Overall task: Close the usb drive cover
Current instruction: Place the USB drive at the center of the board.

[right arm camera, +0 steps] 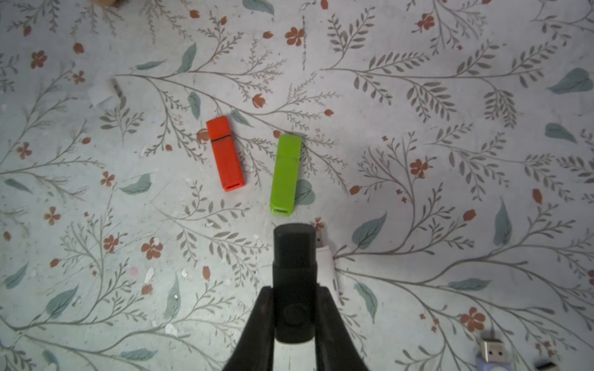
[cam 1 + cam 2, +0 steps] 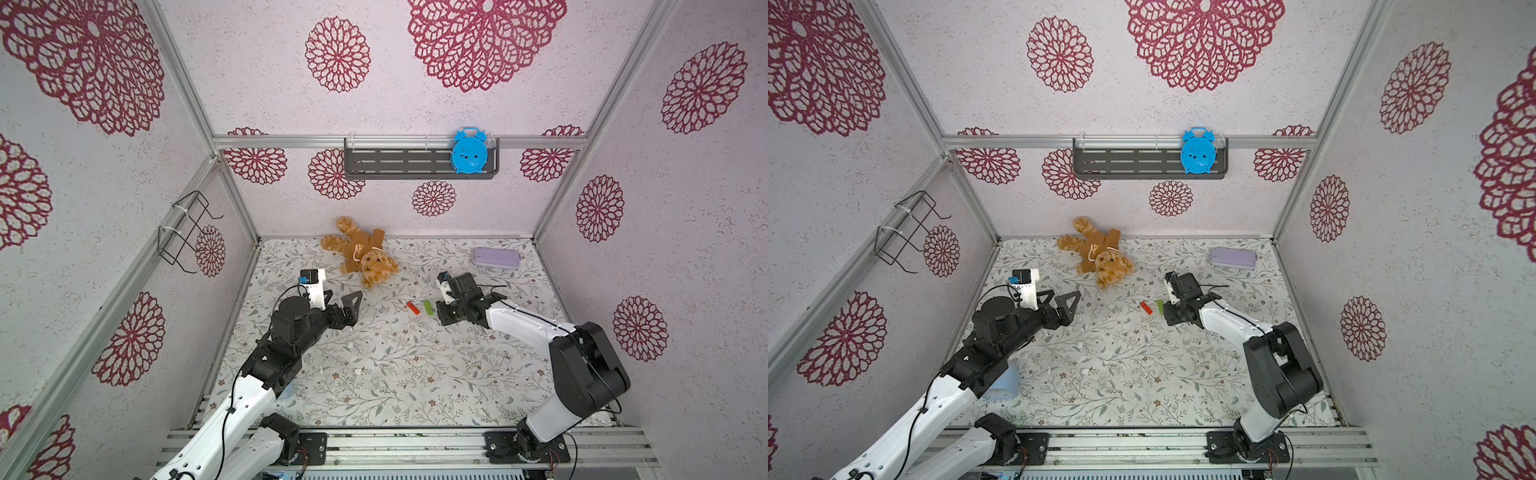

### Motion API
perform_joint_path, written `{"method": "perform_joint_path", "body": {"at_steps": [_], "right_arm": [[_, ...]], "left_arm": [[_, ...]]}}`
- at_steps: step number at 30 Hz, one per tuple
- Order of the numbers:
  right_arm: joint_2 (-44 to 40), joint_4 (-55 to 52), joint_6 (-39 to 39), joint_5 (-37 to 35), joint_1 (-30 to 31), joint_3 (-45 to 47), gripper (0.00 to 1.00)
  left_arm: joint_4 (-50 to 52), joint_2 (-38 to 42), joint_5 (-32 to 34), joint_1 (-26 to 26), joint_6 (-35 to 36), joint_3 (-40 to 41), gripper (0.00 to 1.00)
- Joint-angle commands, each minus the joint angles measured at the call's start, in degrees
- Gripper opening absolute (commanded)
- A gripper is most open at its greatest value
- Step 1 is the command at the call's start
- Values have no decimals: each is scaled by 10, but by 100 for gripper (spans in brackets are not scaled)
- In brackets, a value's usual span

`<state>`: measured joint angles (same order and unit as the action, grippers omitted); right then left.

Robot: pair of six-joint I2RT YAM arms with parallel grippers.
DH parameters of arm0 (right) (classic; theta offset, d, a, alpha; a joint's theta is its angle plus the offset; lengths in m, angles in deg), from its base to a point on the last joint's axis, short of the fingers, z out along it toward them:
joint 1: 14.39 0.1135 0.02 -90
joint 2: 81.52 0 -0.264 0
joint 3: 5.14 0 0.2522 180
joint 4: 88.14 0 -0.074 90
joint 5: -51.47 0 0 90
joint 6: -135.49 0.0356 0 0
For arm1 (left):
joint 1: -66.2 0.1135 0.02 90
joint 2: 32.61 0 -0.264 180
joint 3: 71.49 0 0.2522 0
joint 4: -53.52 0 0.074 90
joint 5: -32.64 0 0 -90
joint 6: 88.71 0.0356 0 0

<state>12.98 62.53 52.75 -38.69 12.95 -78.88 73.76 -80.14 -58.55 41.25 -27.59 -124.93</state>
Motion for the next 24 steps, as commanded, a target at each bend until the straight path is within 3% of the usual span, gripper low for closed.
{"method": "perform_joint_path", "body": {"at_steps": [1,12,20,24], "right_arm": [[34,-29,10,-5,-24,-44,21],[157,-72,-8,1,-45,-152,22],[187,-99,-15,-1,-46,-178,26],[185,-102,-19,3,-46,-179,31]], "left_arm": [[2,17,40,6,7,13,97],[32,36,81,10,22,15,97],[31,21,72,11,22,13,97],[69,-2,109,14,9,-5,97]]}}
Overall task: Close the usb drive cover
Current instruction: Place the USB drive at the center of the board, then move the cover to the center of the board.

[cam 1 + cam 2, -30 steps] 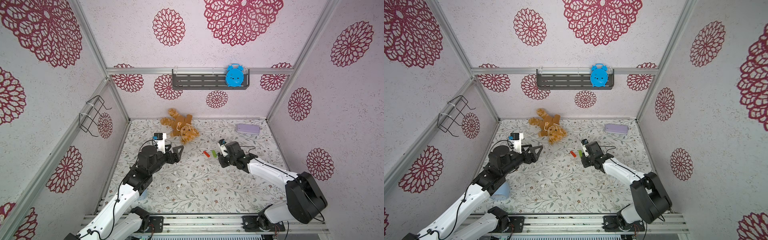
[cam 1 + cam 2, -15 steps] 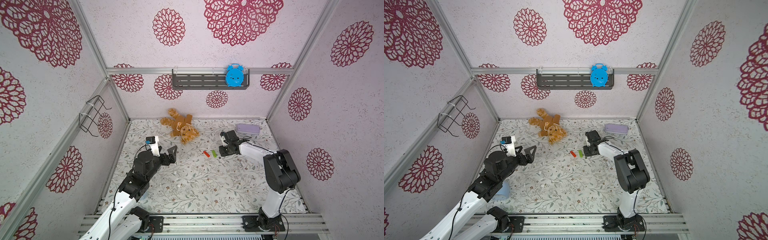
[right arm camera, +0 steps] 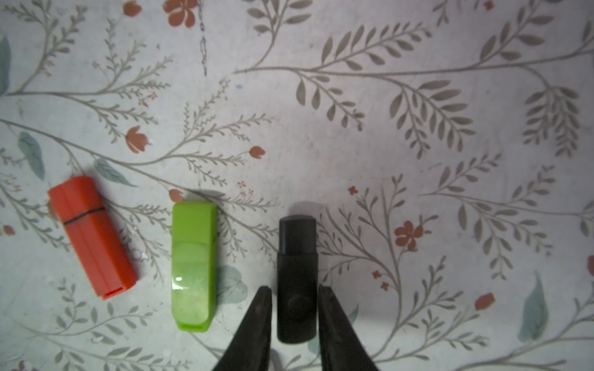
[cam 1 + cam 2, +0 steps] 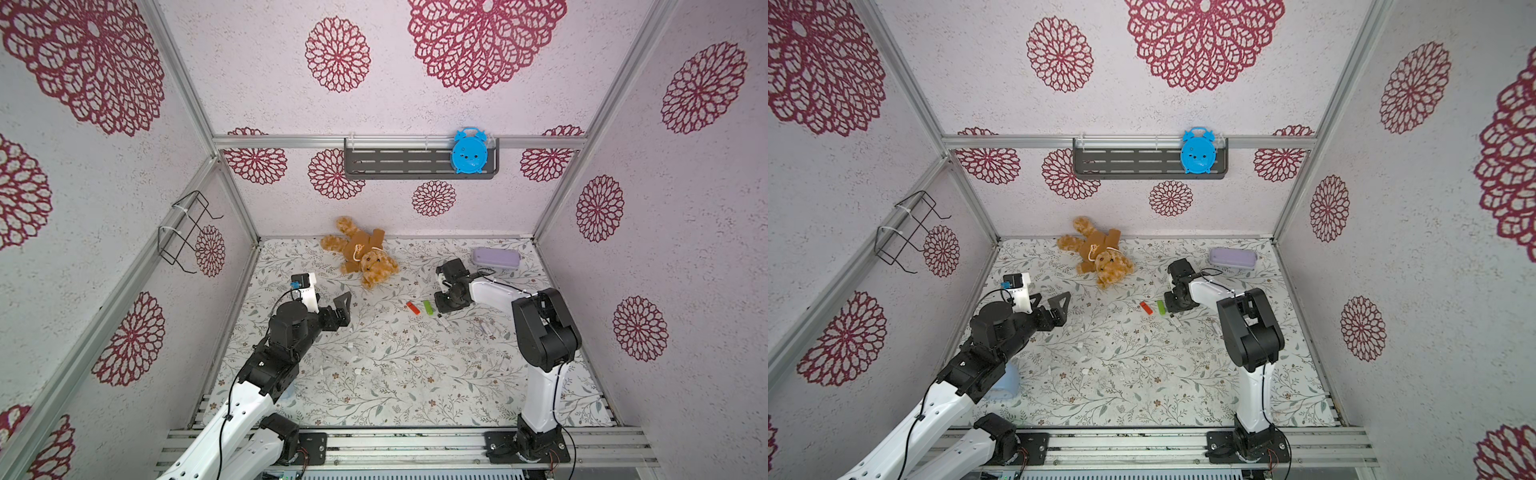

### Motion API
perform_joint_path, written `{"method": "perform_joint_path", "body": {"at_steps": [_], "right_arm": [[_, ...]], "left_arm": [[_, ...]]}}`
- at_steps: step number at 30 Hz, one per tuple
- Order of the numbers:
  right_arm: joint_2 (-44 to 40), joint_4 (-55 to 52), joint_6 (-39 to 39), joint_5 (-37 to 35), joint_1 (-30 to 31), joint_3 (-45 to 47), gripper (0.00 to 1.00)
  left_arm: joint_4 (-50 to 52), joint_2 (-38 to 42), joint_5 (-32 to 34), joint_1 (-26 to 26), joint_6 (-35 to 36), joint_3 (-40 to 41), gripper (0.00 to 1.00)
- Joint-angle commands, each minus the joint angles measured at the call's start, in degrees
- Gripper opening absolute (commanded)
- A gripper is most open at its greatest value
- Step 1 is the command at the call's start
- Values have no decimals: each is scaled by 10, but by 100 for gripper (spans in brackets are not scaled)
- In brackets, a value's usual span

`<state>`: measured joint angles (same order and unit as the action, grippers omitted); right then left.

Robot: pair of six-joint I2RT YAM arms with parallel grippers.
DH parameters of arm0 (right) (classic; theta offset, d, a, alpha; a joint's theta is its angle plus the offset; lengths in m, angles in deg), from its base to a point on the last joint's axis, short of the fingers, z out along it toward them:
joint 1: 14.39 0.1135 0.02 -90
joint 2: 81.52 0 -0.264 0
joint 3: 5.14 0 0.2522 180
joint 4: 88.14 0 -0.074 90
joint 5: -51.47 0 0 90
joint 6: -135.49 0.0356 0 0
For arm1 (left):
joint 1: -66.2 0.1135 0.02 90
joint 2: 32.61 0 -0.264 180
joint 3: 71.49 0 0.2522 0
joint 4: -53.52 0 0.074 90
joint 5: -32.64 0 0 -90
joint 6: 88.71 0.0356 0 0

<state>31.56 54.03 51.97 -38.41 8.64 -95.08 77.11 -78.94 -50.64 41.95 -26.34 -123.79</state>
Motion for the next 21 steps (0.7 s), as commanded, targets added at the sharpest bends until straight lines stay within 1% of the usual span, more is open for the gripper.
{"method": "perform_joint_path", "body": {"at_steps": [1,4,8,13,16,18,21], "right_arm": [[-2,-18,-12,2,-3,-16,32],[-10,-28,-17,2,-3,-19,33],[-48,-31,-19,5,-1,-15,37],[-100,-30,-28,33,7,-13,42],[-114,-33,-39,52,28,-15,43],[-117,-32,-41,51,50,-19,44],[-114,-28,-60,52,98,-24,44]], "left_arm": [[45,-20,35,10,-6,-21,97],[56,-34,33,16,-13,-28,97],[57,-42,30,28,-27,-24,97],[58,-55,15,58,-46,-11,97],[61,-66,3,77,-58,-9,97],[62,-73,-3,88,-65,-7,97],[64,-80,-14,111,-79,-3,97]]}}
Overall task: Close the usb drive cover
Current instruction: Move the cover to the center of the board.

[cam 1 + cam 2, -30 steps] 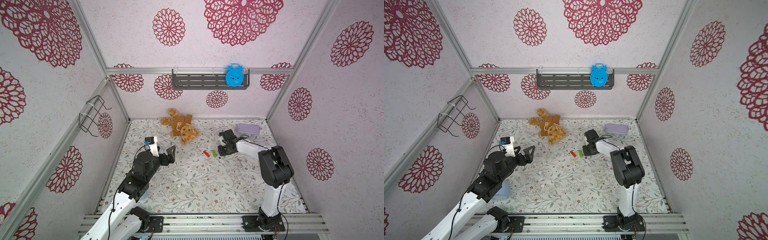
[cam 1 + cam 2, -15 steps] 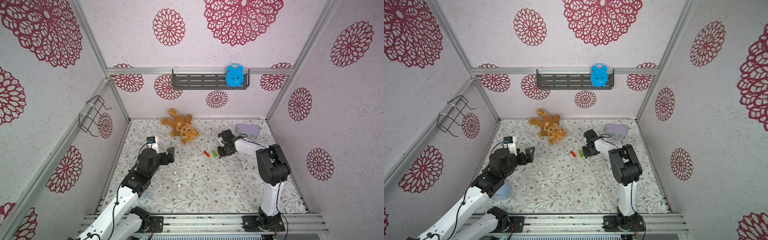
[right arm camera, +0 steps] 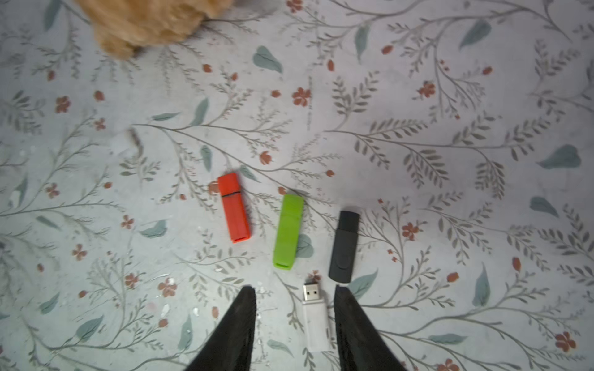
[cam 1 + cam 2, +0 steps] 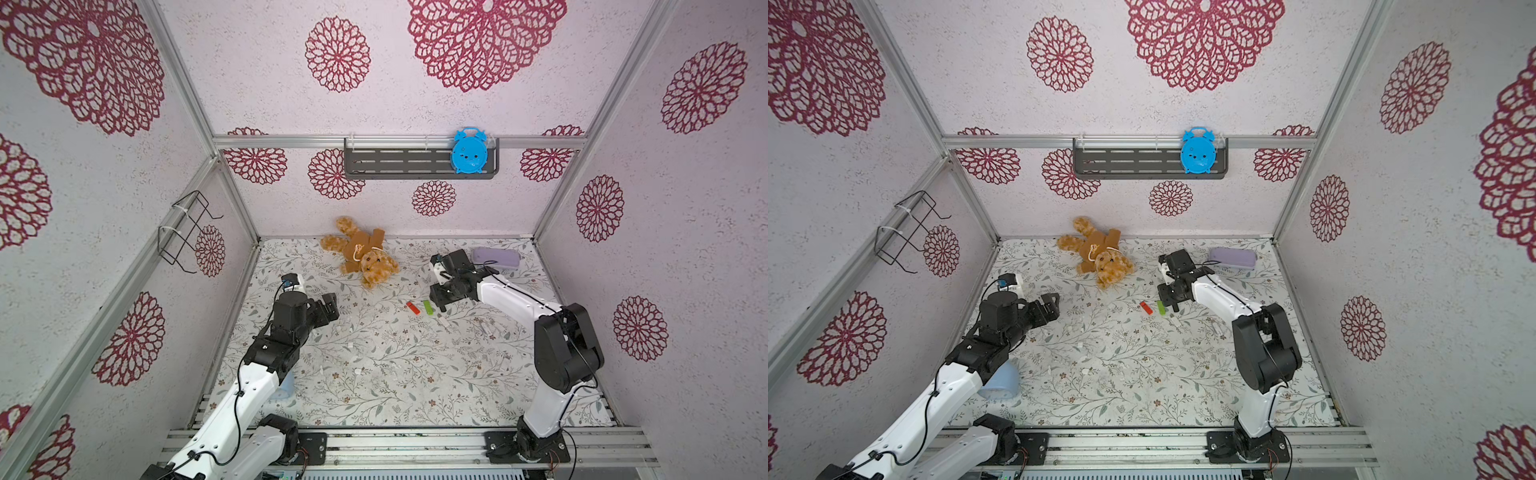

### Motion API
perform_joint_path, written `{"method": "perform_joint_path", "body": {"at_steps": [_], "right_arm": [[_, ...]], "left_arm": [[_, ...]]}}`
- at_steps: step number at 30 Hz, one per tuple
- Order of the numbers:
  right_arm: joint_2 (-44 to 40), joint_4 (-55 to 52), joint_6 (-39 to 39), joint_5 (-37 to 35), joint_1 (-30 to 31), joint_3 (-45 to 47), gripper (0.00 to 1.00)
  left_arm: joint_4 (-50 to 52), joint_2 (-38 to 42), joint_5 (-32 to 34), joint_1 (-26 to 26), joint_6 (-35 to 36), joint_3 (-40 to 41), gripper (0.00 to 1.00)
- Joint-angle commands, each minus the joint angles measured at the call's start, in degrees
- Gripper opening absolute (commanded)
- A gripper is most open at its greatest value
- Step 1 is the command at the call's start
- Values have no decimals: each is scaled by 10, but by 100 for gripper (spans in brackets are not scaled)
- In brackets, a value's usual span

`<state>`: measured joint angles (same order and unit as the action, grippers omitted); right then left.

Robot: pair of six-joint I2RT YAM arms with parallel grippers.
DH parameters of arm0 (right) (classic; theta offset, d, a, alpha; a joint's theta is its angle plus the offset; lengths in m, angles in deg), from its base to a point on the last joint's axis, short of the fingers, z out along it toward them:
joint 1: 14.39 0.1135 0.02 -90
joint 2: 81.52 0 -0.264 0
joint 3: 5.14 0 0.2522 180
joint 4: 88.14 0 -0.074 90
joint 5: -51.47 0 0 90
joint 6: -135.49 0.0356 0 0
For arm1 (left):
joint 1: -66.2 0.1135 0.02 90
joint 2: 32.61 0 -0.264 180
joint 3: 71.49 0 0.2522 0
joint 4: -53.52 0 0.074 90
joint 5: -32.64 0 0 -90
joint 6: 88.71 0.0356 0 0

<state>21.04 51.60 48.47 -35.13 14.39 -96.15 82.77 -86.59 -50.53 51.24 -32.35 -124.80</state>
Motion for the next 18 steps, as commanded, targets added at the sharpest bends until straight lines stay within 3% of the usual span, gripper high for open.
{"method": "perform_joint_path", "body": {"at_steps": [1,10,18], "right_arm": [[-6,-4,-33,20,55,-17,44],[2,80,-103,71,177,6,45],[67,44,-181,59,242,-50,45]], "left_arm": [[8,-4,-20,26,-23,10,97],[-2,14,-39,85,-65,54,97],[-3,15,-37,112,-75,69,97]]}}
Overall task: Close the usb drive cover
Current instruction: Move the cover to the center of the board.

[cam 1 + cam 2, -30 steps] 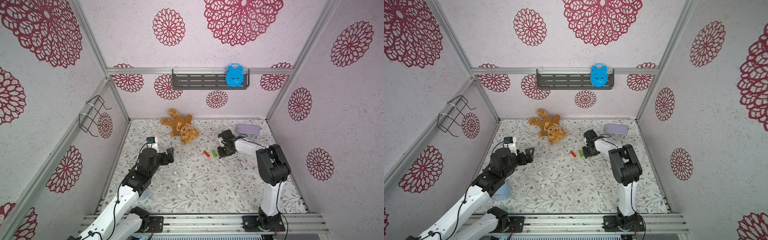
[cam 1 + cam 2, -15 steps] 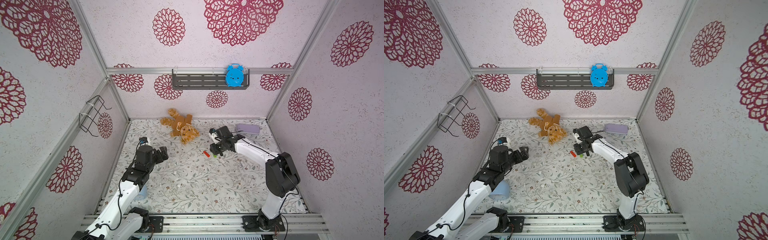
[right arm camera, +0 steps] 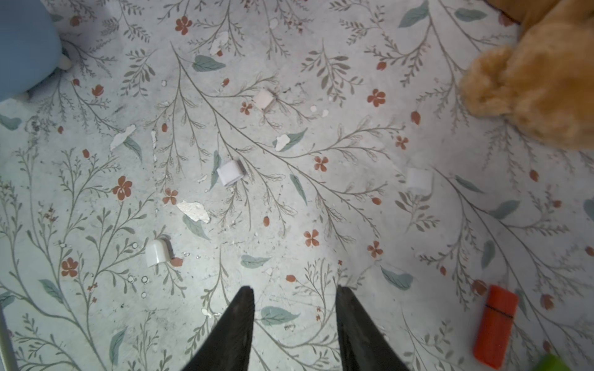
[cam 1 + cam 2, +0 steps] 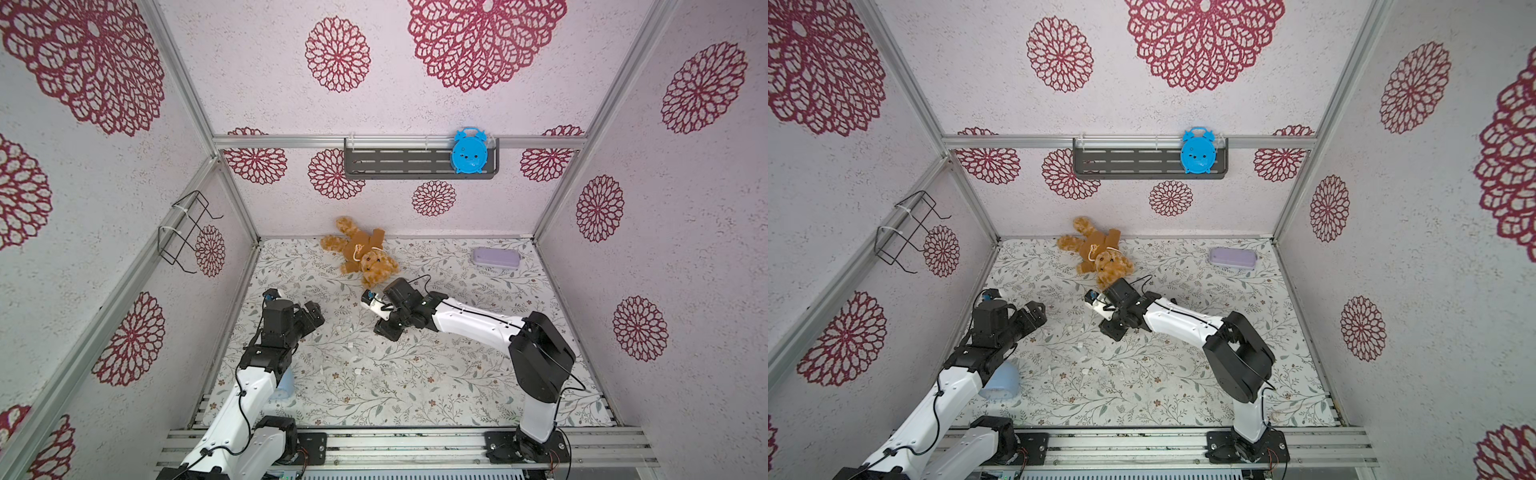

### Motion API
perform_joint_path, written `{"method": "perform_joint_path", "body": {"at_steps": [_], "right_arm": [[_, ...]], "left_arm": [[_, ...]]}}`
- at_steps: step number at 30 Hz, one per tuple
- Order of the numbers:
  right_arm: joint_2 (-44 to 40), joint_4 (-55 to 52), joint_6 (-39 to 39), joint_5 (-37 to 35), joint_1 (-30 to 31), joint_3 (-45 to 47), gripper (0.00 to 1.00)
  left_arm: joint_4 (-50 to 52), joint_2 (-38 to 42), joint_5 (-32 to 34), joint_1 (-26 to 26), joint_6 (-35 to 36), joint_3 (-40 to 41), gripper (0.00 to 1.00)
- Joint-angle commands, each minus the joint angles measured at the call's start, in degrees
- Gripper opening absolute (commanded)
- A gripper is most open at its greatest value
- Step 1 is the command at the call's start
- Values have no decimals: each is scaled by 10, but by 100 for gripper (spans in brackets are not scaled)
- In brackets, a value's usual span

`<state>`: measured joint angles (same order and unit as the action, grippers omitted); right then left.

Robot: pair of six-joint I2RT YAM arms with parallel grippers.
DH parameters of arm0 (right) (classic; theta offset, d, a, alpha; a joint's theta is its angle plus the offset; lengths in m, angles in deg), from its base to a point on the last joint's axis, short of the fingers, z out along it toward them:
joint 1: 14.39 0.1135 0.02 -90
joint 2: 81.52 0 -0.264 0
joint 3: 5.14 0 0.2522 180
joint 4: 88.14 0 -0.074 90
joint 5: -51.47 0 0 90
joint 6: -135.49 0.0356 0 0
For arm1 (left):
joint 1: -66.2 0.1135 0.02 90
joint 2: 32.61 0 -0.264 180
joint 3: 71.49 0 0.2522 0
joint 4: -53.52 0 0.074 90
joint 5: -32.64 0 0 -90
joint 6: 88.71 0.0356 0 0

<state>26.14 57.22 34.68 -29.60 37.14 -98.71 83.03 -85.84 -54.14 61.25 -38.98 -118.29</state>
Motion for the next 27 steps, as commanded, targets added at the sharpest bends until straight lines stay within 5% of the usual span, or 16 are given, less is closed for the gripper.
{"method": "perform_joint_path", "body": {"at_steps": [1,27], "right_arm": [[23,-13,-46,0,19,-31,45],[158,-53,-67,-5,61,-174,48]], "left_arm": [[-2,8,3,16,-12,5,97],[5,21,17,69,-26,24,97]]}}
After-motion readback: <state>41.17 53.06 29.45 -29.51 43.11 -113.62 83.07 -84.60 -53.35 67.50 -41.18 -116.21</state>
